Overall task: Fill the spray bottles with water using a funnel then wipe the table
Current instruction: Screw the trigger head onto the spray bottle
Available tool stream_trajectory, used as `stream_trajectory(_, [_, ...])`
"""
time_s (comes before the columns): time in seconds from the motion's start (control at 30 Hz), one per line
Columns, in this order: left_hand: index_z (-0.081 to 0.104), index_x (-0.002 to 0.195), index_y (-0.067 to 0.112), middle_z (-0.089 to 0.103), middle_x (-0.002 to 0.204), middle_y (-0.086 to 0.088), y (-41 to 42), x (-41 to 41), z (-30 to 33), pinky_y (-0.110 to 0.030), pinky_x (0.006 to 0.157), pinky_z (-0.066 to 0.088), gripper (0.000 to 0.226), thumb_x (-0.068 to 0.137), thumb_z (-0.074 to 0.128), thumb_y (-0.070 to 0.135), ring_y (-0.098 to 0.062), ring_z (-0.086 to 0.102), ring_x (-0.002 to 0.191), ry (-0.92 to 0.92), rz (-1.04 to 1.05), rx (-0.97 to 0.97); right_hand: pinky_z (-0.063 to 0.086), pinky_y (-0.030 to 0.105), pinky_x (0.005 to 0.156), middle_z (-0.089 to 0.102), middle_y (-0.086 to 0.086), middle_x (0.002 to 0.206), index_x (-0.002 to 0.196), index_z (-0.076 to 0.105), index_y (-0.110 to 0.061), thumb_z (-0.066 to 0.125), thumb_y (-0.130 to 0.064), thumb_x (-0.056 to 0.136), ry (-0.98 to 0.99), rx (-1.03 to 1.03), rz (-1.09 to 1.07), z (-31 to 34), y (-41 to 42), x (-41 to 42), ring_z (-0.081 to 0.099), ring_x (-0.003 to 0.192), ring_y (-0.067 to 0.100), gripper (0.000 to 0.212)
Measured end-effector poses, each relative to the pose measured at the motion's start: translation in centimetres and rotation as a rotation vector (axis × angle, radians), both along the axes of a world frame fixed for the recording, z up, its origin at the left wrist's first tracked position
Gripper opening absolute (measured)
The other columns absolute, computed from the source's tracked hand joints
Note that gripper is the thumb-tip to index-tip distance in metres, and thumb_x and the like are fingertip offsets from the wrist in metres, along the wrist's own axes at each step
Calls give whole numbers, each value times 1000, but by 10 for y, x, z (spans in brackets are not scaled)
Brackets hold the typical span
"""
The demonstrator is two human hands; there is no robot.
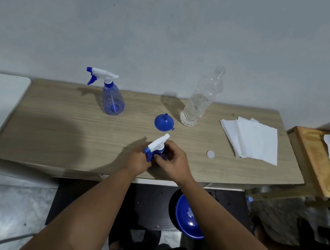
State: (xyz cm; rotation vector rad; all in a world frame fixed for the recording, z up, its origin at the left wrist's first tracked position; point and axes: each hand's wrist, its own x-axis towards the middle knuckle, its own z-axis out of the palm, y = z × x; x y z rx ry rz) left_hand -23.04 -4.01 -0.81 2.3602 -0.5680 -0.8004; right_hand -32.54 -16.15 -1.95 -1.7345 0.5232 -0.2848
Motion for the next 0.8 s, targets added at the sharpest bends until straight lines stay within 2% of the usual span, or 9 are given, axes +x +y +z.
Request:
stream_trajectory(0.07, [64, 106, 3, 64, 90, -11, 0, -1, 3, -19, 57, 33, 21, 85, 60, 0, -29, 61, 84, 2, -9, 0, 59, 43, 87, 76, 0, 96, 102, 64, -13, 77, -2, 79, 5, 27, -55, -3, -1, -1, 72, 91, 23, 29])
stream_trajectory(0.17, [64, 102, 3, 58, 82, -6, 0, 1, 5, -8, 53, 38, 20, 83, 61, -2, -19, 53, 71, -6, -19, 1, 57, 38, 81, 71, -9, 86, 95, 55, -15, 80, -5, 76, 29, 44, -88, -5, -2, -2, 68, 83, 13, 33])
stream_trajectory(0.27, [64, 109, 6, 65, 93, -10, 1, 1, 6, -14, 54, 37, 24, 87, 59, 1, -22, 58, 82, -38, -33, 13, 59, 34, 94, 77, -5, 104, 125, 59, -23, 79, -1, 79, 13, 68, -36, -2, 2, -4, 74, 103, 16, 54])
stream_trajectory(0.3, [64, 112, 9, 67, 97, -10, 2, 1, 6, -16, 57, 34, 27, 86, 59, 3, -25, 62, 87, -50, -42, 12, 59, 34, 94, 77, -3, 105, 126, 62, -22, 79, -1, 80, 8, 48, -28, -2, 3, -5, 74, 103, 18, 53])
stream_trajectory(0.43, [65, 115, 21, 71, 101, -4, 4, 1, 9, -22, 68, 34, 36, 80, 65, 15, -25, 64, 92, -77, -58, -1, 59, 45, 89, 76, 6, 97, 100, 62, -14, 80, -10, 80, 9, 30, -88, -3, 0, -3, 73, 95, 26, 27])
stream_trajectory(0.53, [65, 108, 22, 67, 91, 1, 3, 1, 10, -19, 61, 36, 29, 80, 67, 16, -22, 62, 84, -50, -53, -9, 60, 48, 89, 75, 2, 94, 103, 66, -17, 78, -15, 85, 29, -14, -62, -1, 0, 2, 72, 91, 28, 21])
stream_trajectory(0.6, [63, 104, 23, 59, 86, 4, 1, -1, 12, -7, 55, 35, 26, 82, 68, 9, -19, 57, 80, -13, -34, -53, 59, 50, 89, 75, -1, 92, 104, 70, -17, 77, -9, 86, 47, -11, -56, 0, 2, 4, 72, 91, 27, 20])
stream_trajectory(0.67, [61, 105, 26, 58, 86, 6, 1, -2, 11, -4, 57, 36, 33, 82, 68, 3, -19, 59, 82, -5, -33, -107, 60, 50, 86, 75, 0, 89, 100, 69, -17, 79, -8, 83, 68, -4, -90, -1, 5, 7, 73, 88, 26, 21])
stream_trajectory(0.8, [64, 118, 10, 58, 88, 0, 2, -3, 6, -18, 58, 31, 38, 83, 61, -4, -25, 59, 84, -7, -2, -96, 60, 41, 71, 71, -5, 80, 87, 55, -24, 86, -13, 77, 143, -72, -187, 0, 12, 17, 69, 74, 14, 35])
